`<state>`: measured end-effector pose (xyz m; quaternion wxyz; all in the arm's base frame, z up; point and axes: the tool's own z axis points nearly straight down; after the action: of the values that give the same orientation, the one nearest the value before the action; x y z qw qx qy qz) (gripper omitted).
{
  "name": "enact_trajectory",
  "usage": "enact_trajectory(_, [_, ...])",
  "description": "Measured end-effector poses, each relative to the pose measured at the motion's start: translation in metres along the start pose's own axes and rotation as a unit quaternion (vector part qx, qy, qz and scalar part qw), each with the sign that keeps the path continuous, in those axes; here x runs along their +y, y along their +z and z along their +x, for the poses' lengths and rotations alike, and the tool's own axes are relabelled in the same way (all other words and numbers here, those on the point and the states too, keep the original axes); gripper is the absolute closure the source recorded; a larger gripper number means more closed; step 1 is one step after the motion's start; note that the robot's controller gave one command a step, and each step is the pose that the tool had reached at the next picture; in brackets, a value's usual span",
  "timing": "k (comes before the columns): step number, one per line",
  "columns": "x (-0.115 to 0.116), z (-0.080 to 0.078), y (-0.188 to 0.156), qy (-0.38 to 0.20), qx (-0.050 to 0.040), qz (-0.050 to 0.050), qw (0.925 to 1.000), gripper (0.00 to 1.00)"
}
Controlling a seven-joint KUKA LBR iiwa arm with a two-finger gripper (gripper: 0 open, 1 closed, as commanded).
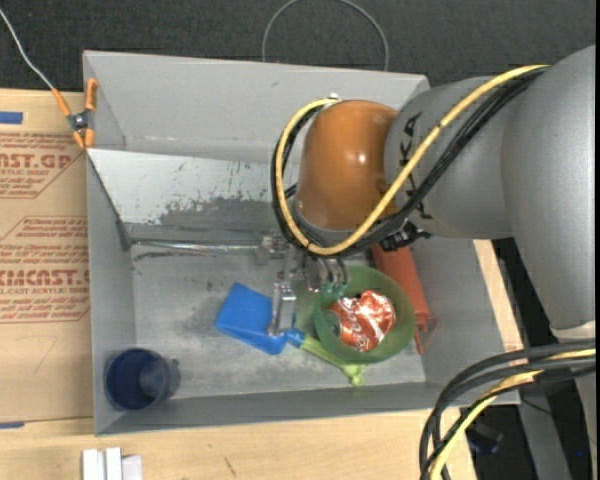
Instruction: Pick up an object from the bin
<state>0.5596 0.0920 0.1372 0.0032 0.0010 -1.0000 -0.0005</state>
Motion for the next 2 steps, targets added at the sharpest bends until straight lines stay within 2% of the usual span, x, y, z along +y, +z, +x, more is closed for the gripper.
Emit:
enact_trajectory(1, [-0.001,-0.002,-0.005,0.001,-0.0037,0.000,1.0000,0.00])
enact_trajectory(2, [-0.008,0.019,0.070,0.069,0.0022,0.000,0.9976,0.00])
